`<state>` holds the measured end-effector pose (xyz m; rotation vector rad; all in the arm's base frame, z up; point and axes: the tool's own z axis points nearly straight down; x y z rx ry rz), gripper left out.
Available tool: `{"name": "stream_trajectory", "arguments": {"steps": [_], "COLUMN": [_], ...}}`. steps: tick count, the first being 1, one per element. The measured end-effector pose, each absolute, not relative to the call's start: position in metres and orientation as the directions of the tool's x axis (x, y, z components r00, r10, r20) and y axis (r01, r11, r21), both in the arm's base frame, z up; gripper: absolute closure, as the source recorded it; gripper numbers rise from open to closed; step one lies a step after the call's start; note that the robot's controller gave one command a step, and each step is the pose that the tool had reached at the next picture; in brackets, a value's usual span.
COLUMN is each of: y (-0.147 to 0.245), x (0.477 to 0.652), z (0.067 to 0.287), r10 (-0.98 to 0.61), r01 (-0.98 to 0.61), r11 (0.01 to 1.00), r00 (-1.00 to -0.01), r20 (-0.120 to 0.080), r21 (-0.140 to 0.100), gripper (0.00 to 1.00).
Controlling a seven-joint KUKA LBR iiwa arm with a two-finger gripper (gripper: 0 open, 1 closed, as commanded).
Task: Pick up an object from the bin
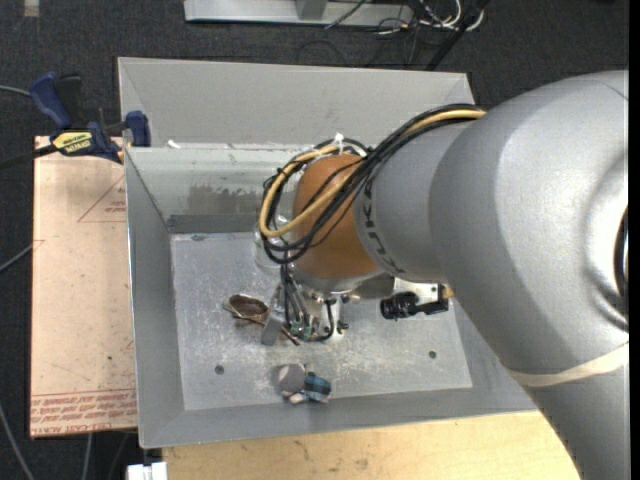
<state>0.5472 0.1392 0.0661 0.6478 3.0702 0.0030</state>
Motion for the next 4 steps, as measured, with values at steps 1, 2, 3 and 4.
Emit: {"name": "stream_trajectory", "arguments": {"steps": [1, 2, 3, 4], "y": [0.140, 0.140, 0.140, 0.140], "x": [0.547, 0.547, 0.547, 0.546], "z": [0.068, 0.071, 0.075, 0.080], "r10": [0.418, 0.424, 0.418, 0.418], "r01": [0.418, 0.424, 0.418, 0.418], "r11": [0.909, 0.906, 0.909, 0.909], "r00": [-0.909, -0.906, -0.909, -0.909], "r20": [-0.002, -0.001, -0.001, 0.001], "r21": [0.002, 0.001, 0.001, 0.000], "gripper": [1.00, 1.00, 1.00, 1.00]}}
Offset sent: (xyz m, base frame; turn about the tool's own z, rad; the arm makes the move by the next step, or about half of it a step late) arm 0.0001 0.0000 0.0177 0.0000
